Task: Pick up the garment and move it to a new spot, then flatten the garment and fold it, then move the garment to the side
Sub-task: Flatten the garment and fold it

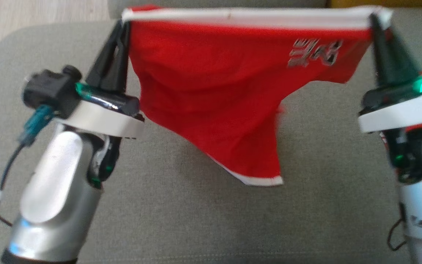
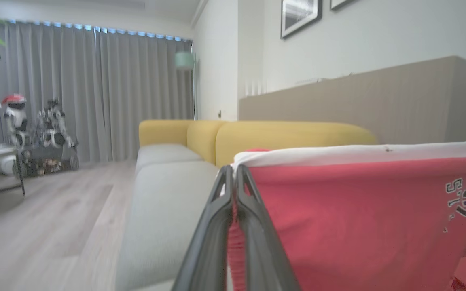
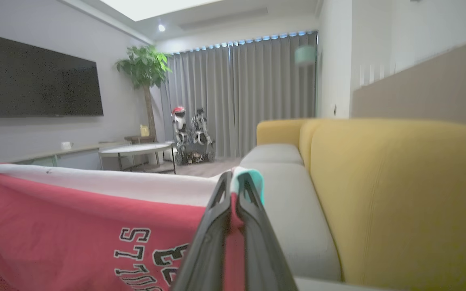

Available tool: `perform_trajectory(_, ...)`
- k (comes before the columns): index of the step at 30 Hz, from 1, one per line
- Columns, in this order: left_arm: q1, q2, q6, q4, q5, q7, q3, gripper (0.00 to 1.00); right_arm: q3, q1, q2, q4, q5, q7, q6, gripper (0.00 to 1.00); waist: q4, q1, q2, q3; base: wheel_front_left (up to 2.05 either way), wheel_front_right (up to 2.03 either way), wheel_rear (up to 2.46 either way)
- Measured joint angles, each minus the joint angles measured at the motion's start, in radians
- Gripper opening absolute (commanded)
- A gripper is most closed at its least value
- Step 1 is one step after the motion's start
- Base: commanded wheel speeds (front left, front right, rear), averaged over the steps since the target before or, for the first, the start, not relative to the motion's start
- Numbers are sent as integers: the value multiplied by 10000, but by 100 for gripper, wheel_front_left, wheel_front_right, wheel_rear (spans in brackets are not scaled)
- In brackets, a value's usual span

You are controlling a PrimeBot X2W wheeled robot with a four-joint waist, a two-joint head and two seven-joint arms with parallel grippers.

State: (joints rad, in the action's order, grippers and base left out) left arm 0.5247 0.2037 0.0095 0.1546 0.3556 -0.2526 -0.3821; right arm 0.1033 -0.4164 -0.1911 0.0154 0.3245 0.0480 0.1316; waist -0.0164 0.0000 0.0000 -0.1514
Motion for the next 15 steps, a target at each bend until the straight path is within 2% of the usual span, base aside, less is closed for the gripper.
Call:
perform_trajectory(4, 45, 368, 203, -1588, -230, 303, 82, 0, -345, -18, -117, 1569, -182, 169, 0, 0, 119, 0, 0, 338, 0, 0, 0)
perform_trajectory(8, 137, 579, 462, -2849, -334, 842, 144, 0, -654, -15, -127, 2573, -268, 646, 0, 0, 247, 0, 0, 647, 0, 0, 0)
perform_trajectory(15, 25, 729, 665, -3626, -272, 1379, 150, 0, -941, 7, -111, 3116, -265, 1269, 0, 0, 363, 0, 0, 819, 0, 0, 0)
